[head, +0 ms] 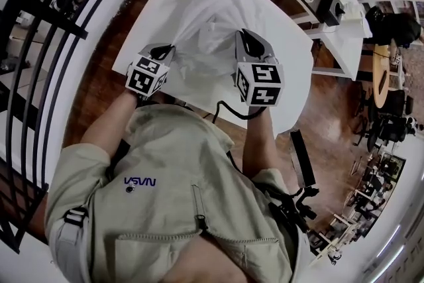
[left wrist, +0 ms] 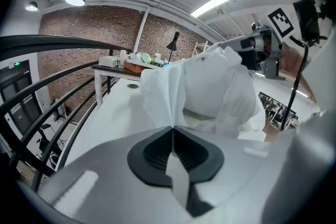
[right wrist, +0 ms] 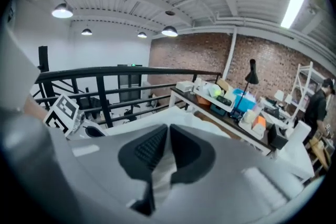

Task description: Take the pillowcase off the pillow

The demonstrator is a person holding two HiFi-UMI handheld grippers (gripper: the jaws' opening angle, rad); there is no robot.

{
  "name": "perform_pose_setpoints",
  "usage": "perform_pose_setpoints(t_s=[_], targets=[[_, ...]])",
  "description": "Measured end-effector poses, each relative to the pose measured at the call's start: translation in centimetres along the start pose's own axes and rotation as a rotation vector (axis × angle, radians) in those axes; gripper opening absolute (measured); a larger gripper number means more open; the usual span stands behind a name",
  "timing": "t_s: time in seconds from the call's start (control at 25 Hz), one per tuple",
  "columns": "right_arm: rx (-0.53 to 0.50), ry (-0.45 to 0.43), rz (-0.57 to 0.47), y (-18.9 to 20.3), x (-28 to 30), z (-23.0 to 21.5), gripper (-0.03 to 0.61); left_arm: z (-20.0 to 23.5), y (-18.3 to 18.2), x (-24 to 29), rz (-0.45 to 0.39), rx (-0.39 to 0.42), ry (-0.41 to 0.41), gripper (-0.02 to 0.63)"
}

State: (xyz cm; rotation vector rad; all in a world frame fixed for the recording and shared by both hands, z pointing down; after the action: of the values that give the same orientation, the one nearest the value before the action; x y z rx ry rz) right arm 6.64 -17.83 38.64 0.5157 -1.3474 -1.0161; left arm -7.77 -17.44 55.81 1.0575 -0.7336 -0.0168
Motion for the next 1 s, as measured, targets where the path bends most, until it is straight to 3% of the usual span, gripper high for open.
perform_pose_setpoints(t_s=[0.16,0.4,0.72,1.0], targets=[[0.063,0.009,-0.068,-1.2,-1.9,-1.2,0.012,0.2,-0.3,1.4,0.015,0.012,0.001,0.008],[0.095,-0.055,-0.093,-0.2,-3.2,-0.8,0.012,0.0,-1.8,4.3,0.036,0.016,-0.026,0.008],[0.015,-0.177,0.065,5.7,0.8,4.3,0.015,0.9,-1.3,4.6,0.067,0.005,-0.097,0.015],[-0.056,-0.254,0.104,6.8,2.6,7.0,0.058,2.2,0.0,1.7,0.045,-0.021,-0.159,0.045]])
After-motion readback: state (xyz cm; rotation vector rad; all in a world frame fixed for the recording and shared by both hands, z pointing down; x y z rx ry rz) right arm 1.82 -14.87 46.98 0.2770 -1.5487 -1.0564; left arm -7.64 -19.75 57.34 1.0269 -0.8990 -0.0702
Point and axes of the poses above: the fingertips, and each gripper's own axes: x forward along the fingers, z to its left, y out of its underside, the point moved 1 cm from there along -x, backward along the fingers, and after that the axes turned 1 degree about z, right-handed, at the moved point
